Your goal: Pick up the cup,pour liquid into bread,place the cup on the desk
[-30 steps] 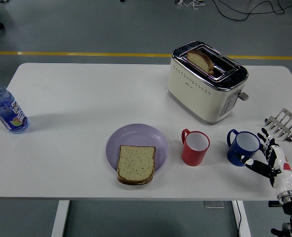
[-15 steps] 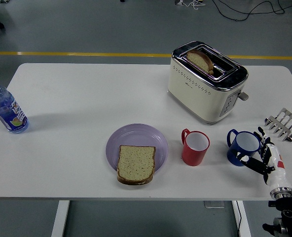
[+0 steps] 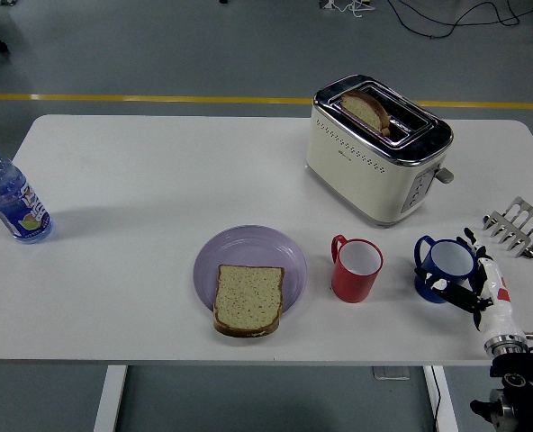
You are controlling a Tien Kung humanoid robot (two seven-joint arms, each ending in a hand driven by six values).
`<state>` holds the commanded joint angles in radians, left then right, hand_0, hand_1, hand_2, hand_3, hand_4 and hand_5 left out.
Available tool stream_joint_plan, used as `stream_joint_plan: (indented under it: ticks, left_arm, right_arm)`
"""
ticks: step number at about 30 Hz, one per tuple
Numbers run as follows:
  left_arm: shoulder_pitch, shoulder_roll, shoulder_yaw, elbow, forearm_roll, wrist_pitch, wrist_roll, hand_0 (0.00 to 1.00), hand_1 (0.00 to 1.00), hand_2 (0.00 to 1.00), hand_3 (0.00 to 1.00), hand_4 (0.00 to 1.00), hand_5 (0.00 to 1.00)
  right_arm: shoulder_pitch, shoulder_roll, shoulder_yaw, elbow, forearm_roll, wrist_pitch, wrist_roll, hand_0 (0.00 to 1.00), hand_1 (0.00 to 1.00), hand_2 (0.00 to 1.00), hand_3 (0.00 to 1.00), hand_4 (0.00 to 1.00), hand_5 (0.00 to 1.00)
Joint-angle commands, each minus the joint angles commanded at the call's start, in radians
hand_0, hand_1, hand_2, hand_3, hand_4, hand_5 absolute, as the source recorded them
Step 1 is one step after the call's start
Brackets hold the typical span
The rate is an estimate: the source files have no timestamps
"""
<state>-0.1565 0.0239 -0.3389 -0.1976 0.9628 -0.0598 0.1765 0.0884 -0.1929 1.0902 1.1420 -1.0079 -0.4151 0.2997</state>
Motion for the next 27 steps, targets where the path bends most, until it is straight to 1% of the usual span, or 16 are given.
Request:
stream_joint_plan:
  ticks: [2, 4, 8, 19, 20, 25, 27]
  left_arm:
    - [0.000, 0.000, -0.001, 0.000, 0.000, 0.000, 0.000, 0.669, 0.737, 0.740, 0.633, 0.399, 0.998]
    - [0.001, 0.000, -0.002, 0.000, 0.000, -0.001, -0.001, 0.669, 0.737, 0.740, 0.633, 0.399, 0.998]
    - [0.000, 0.000, -0.004, -0.001, 0.000, -0.001, -0.001, 0.669, 0.737, 0.740, 0.633, 0.399, 0.998]
    - [-0.001, -0.001, -0.005, 0.000, -0.001, -0.002, -0.002, 0.669, 0.737, 0.740, 0.634, 0.398, 0.998]
    - [-0.001, -0.001, -0.005, 0.000, -0.001, -0.002, -0.002, 0.669, 0.737, 0.740, 0.634, 0.398, 0.998]
    - [-0.001, -0.002, -0.006, 0.000, 0.000, -0.003, -0.002, 0.669, 0.737, 0.740, 0.634, 0.398, 0.998]
    - [-0.001, -0.003, -0.006, 0.001, -0.001, -0.003, -0.003, 0.669, 0.736, 0.740, 0.633, 0.399, 0.998]
  right_arm:
    - [0.002, -0.002, -0.009, -0.001, 0.016, -0.009, 0.009, 0.913, 0.840, 0.931, 0.975, 0.998, 0.107]
    - [0.004, -0.005, -0.019, -0.003, 0.038, -0.020, 0.018, 0.913, 0.840, 0.931, 0.975, 0.998, 0.107]
    - [0.007, -0.006, -0.026, -0.010, 0.057, -0.027, 0.024, 0.910, 0.837, 0.925, 0.970, 0.998, 0.108]
    - [0.023, -0.007, -0.045, -0.043, 0.076, -0.026, 0.016, 0.906, 0.834, 0.922, 0.964, 0.998, 0.118]
    - [0.023, -0.007, -0.046, -0.045, 0.076, -0.026, 0.016, 0.899, 0.827, 0.909, 0.948, 0.998, 0.120]
    - [0.026, -0.006, -0.048, -0.053, 0.076, -0.028, 0.020, 0.899, 0.827, 0.909, 0.948, 0.998, 0.120]
    - [0.030, -0.007, -0.052, -0.059, 0.085, -0.026, 0.023, 0.899, 0.817, 0.894, 0.932, 0.998, 0.132]
